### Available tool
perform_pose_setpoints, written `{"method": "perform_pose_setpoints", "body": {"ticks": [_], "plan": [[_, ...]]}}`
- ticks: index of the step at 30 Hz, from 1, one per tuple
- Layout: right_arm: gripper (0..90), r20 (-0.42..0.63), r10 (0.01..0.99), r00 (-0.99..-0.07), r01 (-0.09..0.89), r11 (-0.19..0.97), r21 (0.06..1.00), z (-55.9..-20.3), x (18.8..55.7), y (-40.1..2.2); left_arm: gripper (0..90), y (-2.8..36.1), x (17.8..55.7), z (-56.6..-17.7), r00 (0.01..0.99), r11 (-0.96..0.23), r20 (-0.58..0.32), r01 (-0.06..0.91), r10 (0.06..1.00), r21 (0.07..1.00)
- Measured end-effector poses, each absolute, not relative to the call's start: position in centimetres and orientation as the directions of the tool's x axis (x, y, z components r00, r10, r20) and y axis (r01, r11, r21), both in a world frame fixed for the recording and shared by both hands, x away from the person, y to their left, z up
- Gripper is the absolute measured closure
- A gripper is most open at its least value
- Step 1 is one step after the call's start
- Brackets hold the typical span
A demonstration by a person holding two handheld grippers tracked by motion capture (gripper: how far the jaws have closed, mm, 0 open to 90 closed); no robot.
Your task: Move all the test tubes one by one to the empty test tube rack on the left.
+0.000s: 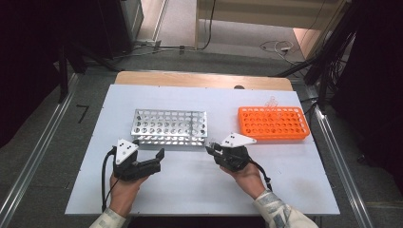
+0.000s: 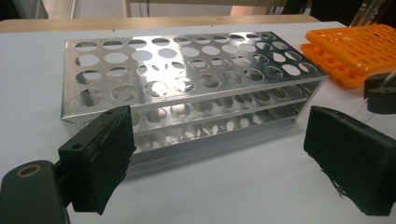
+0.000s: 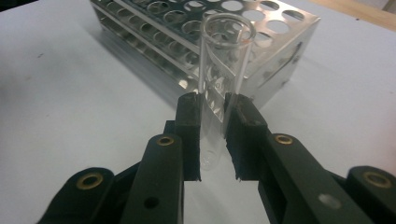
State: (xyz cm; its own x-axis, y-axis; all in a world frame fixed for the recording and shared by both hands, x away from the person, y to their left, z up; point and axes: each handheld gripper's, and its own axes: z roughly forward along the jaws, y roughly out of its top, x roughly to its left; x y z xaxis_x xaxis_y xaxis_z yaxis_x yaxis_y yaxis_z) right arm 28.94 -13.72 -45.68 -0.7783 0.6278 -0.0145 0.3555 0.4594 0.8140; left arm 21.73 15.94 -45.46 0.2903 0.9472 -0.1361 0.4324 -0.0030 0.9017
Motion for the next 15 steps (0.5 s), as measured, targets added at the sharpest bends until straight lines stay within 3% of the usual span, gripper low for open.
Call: {"method": "perform_pose_setpoints", "body": {"ticks": [15], "plan": [[73.4, -0.011, 0.570, -0.821, 0.333, 0.496, 0.802, -46.1, 28.3, -10.5, 14.0, 14.3, 21.7, -44.9, 0.363, -0.029, -0.134, 0.410, 0.922, 0.912]]}}
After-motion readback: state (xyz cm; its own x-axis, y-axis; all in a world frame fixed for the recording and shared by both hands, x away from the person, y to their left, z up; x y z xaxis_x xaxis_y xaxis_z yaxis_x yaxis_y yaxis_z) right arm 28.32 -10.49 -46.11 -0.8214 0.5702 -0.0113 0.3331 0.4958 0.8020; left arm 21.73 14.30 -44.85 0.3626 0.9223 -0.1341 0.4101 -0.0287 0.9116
